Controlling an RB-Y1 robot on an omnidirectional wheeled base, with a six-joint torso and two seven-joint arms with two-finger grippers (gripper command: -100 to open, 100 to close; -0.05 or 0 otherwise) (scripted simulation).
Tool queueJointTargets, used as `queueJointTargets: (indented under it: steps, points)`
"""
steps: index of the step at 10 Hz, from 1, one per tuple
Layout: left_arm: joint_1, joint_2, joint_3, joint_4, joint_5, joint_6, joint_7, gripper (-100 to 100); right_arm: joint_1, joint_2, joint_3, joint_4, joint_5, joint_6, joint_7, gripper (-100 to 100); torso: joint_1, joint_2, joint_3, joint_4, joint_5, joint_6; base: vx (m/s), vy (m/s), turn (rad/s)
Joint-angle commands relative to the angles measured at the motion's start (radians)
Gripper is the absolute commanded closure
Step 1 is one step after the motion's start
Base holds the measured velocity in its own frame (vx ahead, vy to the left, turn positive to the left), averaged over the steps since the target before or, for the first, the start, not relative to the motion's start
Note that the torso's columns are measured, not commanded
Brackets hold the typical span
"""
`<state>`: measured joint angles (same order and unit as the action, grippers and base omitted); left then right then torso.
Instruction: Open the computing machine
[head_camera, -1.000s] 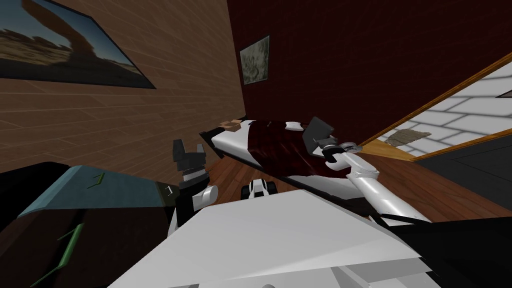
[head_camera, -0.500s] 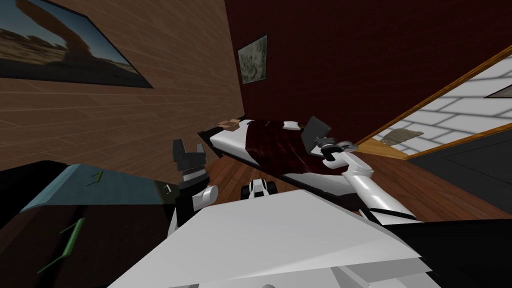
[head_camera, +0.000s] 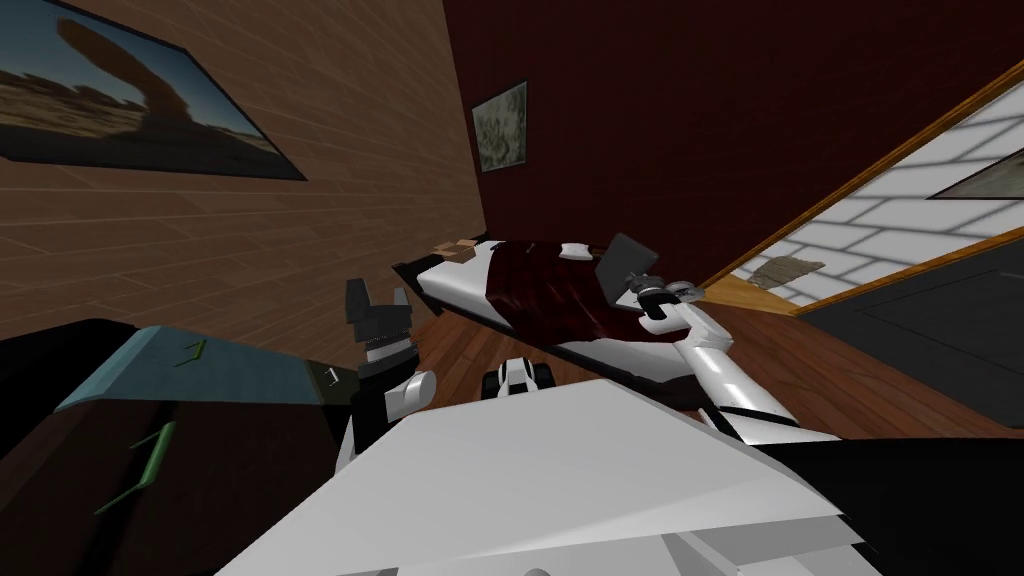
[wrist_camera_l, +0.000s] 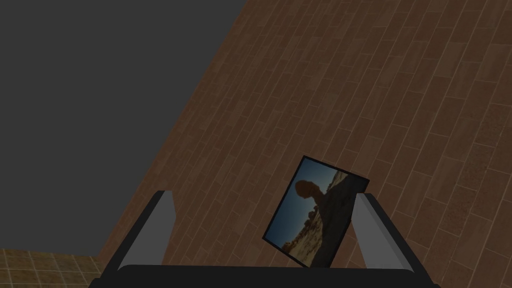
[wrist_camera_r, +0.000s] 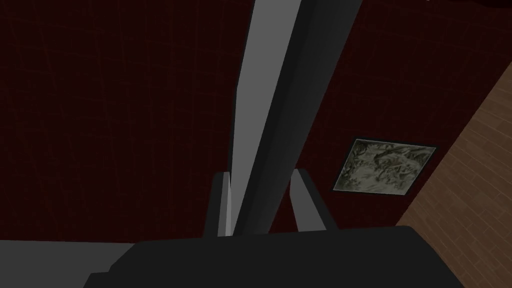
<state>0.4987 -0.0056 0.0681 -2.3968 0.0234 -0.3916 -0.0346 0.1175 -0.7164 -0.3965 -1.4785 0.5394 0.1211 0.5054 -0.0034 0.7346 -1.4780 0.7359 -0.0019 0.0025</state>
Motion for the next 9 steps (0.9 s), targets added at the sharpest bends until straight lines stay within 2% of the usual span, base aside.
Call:
queueJointTargets:
  steps: [1, 7, 8, 9]
  points:
    - [0.000, 0.000, 0.000, 0.000, 0.000, 0.000, 0.000, 0, -0.023, 0.053, -0.019, 0.034, -0.027, -0.045, -0.034, 100, -0.005, 0.000, 0.000, 0.000, -0.002, 0.001, -0.009, -0.092, -0.063]
    - [0.000, 0.000, 0.000, 0.000, 0.000, 0.000, 0.000, 0, -0.076, 0.161, -0.052, 0.095, -0.082, -0.126, -0.100, 100, -0.010, -0.002, 0.000, -0.005, -0.010, 0.002, -0.010, -0.076, -0.055]
    - [0.000, 0.000, 0.000, 0.000, 0.000, 0.000, 0.000, 0, -0.078, 0.143, -0.052, 0.076, -0.077, -0.124, -0.092, 100, -0.009, -0.002, -0.001, -0.006, -0.009, 0.001, -0.009, -0.027, -0.016]
    - [0.000, 0.000, 0.000, 0.000, 0.000, 0.000, 0.000, 0, -0.087, 0.184, -0.061, 0.105, -0.102, -0.166, -0.114, 100, -0.005, -0.003, -0.001, -0.004, -0.006, -0.002, 0.014, -0.052, -0.113]
